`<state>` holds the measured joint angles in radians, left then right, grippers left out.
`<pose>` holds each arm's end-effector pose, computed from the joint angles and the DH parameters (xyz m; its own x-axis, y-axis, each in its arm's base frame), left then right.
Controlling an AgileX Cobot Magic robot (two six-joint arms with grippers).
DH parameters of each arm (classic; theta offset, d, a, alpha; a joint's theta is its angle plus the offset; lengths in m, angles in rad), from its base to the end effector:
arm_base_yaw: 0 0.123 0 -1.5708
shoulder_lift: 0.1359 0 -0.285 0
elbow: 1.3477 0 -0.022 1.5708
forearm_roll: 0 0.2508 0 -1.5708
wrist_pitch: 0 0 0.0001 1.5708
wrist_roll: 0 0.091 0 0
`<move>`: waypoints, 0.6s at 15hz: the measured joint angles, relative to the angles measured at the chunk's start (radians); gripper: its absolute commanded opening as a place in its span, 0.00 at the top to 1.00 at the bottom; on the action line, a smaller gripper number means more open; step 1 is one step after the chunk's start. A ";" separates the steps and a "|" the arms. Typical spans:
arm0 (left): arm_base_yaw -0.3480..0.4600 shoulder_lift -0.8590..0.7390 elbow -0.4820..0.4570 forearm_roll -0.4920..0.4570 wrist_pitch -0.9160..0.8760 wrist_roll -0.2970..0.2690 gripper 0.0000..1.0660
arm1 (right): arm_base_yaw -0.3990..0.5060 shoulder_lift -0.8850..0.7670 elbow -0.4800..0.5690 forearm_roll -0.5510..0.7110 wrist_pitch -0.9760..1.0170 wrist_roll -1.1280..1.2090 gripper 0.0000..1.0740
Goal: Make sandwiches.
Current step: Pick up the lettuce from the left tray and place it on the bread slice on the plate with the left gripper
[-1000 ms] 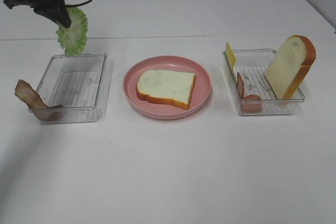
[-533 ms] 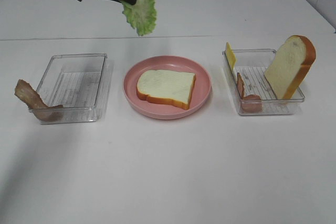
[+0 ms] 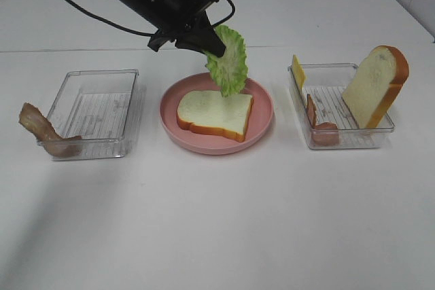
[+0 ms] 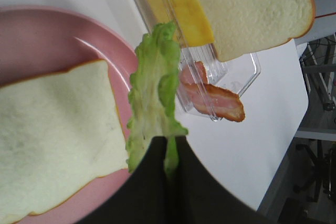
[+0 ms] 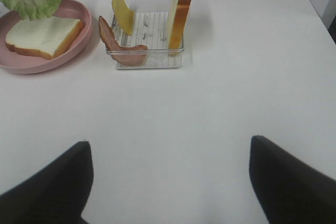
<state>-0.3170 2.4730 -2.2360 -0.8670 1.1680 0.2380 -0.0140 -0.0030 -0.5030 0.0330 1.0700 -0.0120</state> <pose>0.4779 -0.2240 0.1932 -0.9434 0.1644 -0.2880 0.3252 0.6293 -0.7058 -0.0060 0.0027 0.2774 -0.4587 0.0103 -0.8885 -0.0100 0.9998 0.0167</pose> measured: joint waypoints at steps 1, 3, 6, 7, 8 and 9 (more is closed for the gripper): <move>-0.006 0.015 0.000 -0.001 0.012 0.000 1.00 | 0.000 0.000 0.000 0.000 0.000 0.000 0.27; -0.018 0.042 0.000 -0.007 0.025 0.000 1.00 | 0.000 0.000 0.000 0.000 0.000 0.000 0.27; -0.021 0.071 0.000 -0.003 0.027 -0.006 1.00 | 0.000 0.000 0.000 0.000 0.000 0.000 0.27; -0.021 0.083 0.000 0.010 0.027 -0.014 1.00 | 0.000 0.000 0.000 0.000 0.000 0.000 0.27; -0.021 0.095 0.000 0.028 0.027 -0.016 1.00 | 0.000 0.000 0.000 0.000 0.000 0.000 0.27; -0.021 0.099 0.000 0.051 0.026 -0.018 1.00 | 0.000 0.000 0.000 0.000 0.000 0.000 0.27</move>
<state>-0.3380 2.5720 -2.2360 -0.8160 1.1940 0.2200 -0.0140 -0.0030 -0.5030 0.0330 1.0700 -0.0120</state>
